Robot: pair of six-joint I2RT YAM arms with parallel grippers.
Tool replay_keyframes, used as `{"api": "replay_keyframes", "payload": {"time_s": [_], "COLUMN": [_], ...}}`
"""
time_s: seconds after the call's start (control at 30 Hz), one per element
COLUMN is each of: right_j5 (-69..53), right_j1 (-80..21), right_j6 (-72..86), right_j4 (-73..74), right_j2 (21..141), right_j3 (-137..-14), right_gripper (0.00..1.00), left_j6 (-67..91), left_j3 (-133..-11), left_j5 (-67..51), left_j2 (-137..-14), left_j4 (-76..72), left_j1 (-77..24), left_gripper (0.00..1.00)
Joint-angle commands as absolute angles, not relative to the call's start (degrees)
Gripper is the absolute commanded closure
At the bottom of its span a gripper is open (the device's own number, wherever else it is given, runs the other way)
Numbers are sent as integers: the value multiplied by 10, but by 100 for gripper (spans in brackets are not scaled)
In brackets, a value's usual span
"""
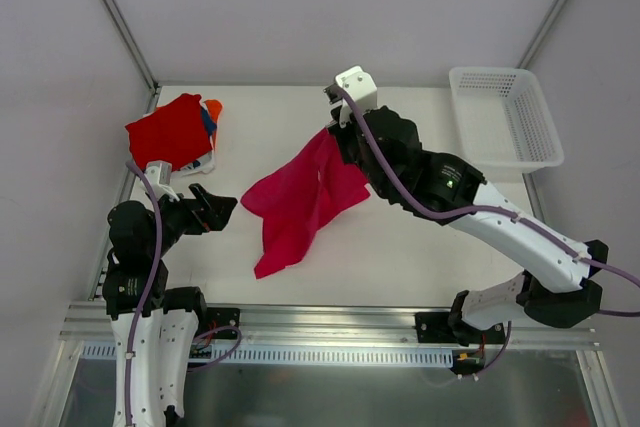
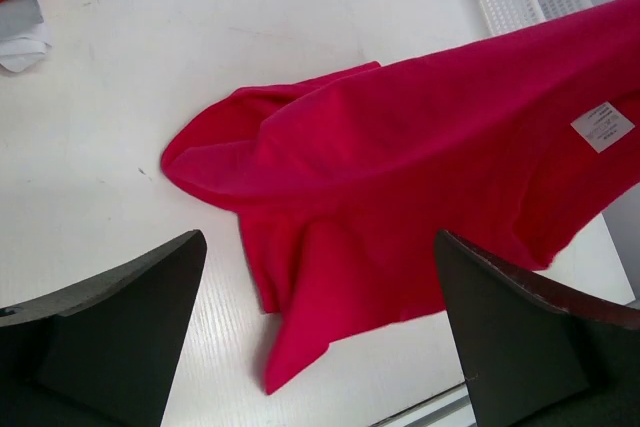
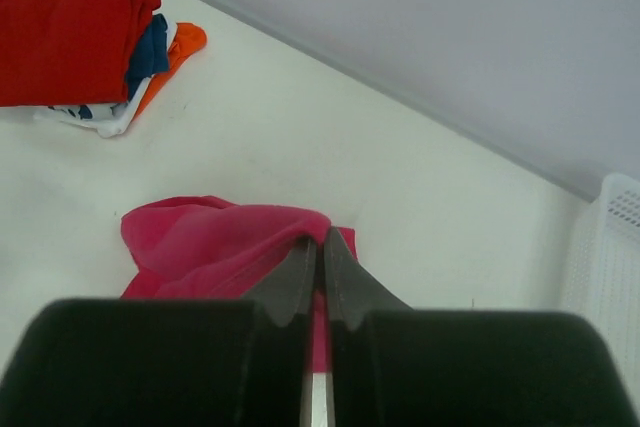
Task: Fold and stack the t-shirts
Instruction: Move the tshirt to the center of the board
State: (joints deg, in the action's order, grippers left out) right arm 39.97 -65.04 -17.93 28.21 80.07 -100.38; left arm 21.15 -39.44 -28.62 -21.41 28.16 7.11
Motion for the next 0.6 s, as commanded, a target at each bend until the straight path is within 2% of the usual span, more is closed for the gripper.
{"api": "replay_keyframes", "payload": {"time_s": [0.0, 0.23, 0.57], "right_j5": [399, 387, 359], "right_j1": [-653, -652, -657], "right_j6": [-128, -101, -51], "right_j4": [270, 288, 285], "right_j2": [751, 724, 668], "right_j3": [-992, -958, -874], "right_gripper": [100, 100, 100], "left_j6": [208, 214, 251], "left_j3": [-397, -396, -430], "left_j5": [-291, -297, -385], "left_j2": [-208, -209, -217], "left_j4": [265, 263, 248], "left_j1": [69, 68, 44], "left_gripper": [1, 1, 1]}}
